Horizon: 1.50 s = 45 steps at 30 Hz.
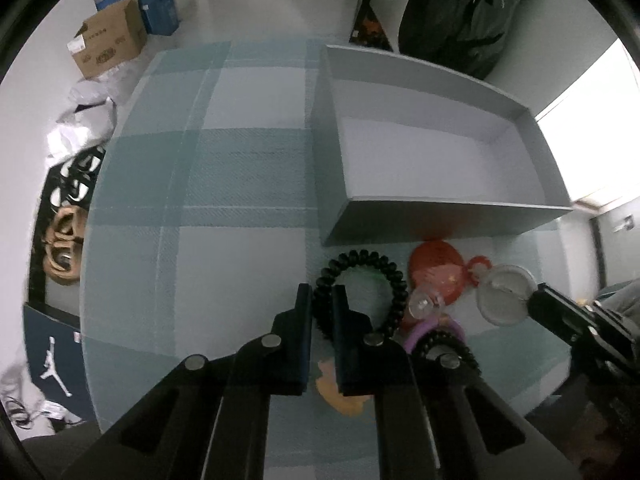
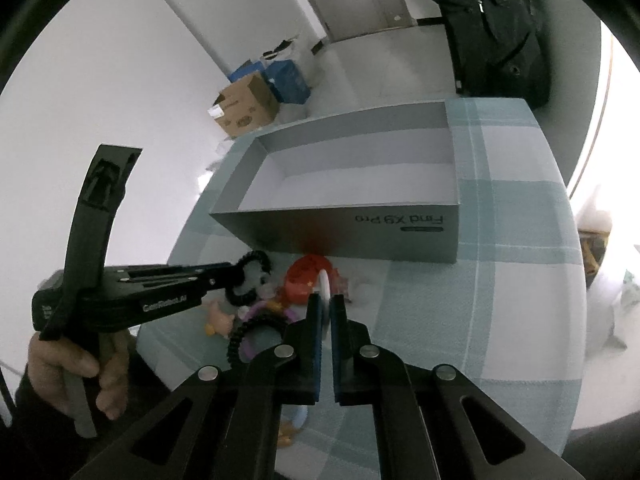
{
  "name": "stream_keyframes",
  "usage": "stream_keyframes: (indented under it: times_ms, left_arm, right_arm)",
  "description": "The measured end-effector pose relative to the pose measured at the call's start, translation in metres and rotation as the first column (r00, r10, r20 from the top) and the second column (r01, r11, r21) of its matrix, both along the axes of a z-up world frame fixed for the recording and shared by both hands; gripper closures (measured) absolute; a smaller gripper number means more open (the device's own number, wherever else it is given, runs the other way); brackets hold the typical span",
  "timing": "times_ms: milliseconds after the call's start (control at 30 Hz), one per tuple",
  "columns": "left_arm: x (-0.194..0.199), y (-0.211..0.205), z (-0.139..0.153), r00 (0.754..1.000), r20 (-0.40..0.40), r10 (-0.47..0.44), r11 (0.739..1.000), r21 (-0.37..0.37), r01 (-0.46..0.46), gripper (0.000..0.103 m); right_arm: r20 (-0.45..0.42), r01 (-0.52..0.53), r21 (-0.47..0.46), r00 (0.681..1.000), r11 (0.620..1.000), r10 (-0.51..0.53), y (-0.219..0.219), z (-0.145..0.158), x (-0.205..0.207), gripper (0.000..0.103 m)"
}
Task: Organize jewelry
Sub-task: 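Carry the badge and bracelet into the gray box while both tools open to release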
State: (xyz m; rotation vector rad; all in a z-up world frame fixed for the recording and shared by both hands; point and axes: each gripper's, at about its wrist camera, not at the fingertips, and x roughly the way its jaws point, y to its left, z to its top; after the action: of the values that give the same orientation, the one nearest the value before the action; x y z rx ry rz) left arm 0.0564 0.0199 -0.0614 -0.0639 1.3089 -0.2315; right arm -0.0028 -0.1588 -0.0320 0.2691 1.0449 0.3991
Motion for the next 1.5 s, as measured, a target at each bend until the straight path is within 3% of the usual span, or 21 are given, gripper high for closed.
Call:
stream_keyframes:
  times_ms: [200,700,900,1067,1333,1500]
  left_arm:
    - [-0.013,0.011,0.010,1.000,0.010,0.027,0.998,-0.056,-0.026,0.098]
    - [-0.025,0.016,0.060,0.990,0.128,0.065,0.987,-0.156,-0.044,0.098]
    - [0.005,0.003,0.082,0.982,0.187,0.003,0.989,-0.147,0.025,0.098]
    - [0.035,-0.013,0.081,0.978,0.199,-0.061,0.986,-0.139,0.089,0.098]
    - [0.066,-0.023,0.061,0.983,0.166,-0.076,0.986,-0.133,0.099,0.098]
    - [0.070,-0.024,0.052,0.985,0.152,-0.081,0.986,-0.130,0.101,0.098]
  right_arm:
    - [0.048,-0.007,0.070,0.999,0.997,0.004,-0.004,0.014,-0.009,0.100]
    - [0.139,-0.013,0.210,0.990,0.978,-0.017,-0.013,0.060,-0.008,0.100]
    - [0.153,-0.011,0.194,0.988,0.981,-0.019,-0.021,0.083,0.020,0.100]
    - [0.171,-0.028,0.124,0.985,0.992,0.007,-0.020,0.097,0.055,0.100]
    - [0.145,-0.041,0.084,0.989,0.996,0.028,-0.023,0.079,0.088,0.100]
    - [0.039,0.001,0.105,0.999,0.994,-0.005,-0.029,0.047,0.100,0.100]
